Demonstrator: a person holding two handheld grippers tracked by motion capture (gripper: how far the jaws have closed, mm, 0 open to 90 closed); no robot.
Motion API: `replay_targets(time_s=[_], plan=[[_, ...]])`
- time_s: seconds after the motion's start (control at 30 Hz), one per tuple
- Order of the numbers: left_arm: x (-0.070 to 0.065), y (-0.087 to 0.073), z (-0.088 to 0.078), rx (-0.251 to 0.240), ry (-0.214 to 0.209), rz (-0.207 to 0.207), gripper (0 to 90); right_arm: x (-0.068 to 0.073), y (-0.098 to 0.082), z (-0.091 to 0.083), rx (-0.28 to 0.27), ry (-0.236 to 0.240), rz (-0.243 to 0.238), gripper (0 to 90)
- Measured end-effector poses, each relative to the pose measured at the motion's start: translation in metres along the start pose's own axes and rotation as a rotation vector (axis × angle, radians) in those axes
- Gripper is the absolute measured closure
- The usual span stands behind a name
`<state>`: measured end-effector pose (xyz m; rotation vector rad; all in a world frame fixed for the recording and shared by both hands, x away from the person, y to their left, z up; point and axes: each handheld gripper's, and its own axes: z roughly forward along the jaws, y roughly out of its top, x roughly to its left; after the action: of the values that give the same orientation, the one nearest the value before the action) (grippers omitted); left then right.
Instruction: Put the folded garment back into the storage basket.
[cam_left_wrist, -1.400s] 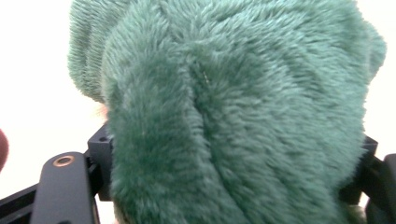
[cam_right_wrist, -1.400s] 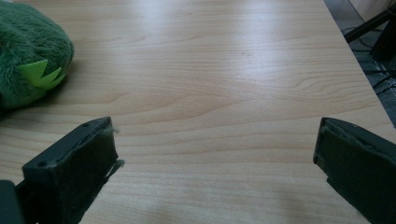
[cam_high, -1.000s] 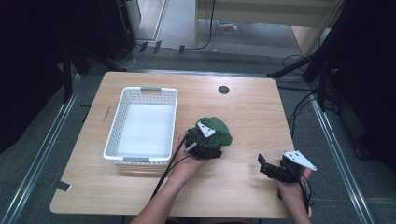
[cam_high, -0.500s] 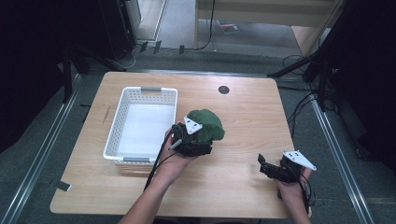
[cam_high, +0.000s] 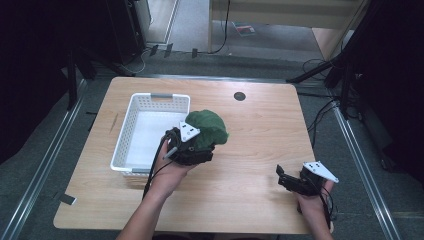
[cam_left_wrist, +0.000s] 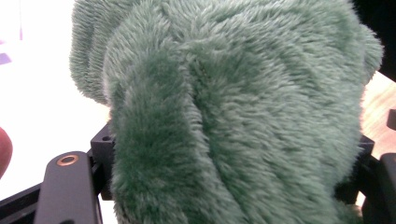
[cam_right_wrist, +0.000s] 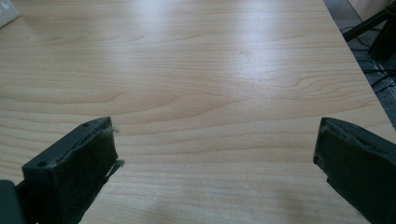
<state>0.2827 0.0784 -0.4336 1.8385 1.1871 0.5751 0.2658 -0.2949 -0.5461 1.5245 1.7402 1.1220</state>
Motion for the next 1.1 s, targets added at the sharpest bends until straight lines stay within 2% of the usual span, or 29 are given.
replay_targets(time_s=[0.07,0.33,0.6,0.83,1.1], plan=[[0.005,0.000,-0.004,-0.005,0.021,0.006,23.0,0.000,0.000,0.000,0.001,0.000,0.000,0.0],[0.029,0.001,-0.019,-0.034,0.065,-0.025,23.0,0.000,0.000,0.000,0.002,-0.002,-0.002,0.0],[0.049,-0.003,-0.026,-0.037,0.105,-0.043,23.0,0.000,0.000,0.000,0.003,-0.002,-0.003,0.0],[0.068,-0.008,-0.024,-0.028,0.144,-0.066,23.0,0.000,0.000,0.000,0.004,-0.003,-0.004,0.0],[0.086,-0.014,-0.013,-0.004,0.175,-0.088,22.9,0.000,0.000,0.000,0.003,-0.003,-0.002,0.0]])
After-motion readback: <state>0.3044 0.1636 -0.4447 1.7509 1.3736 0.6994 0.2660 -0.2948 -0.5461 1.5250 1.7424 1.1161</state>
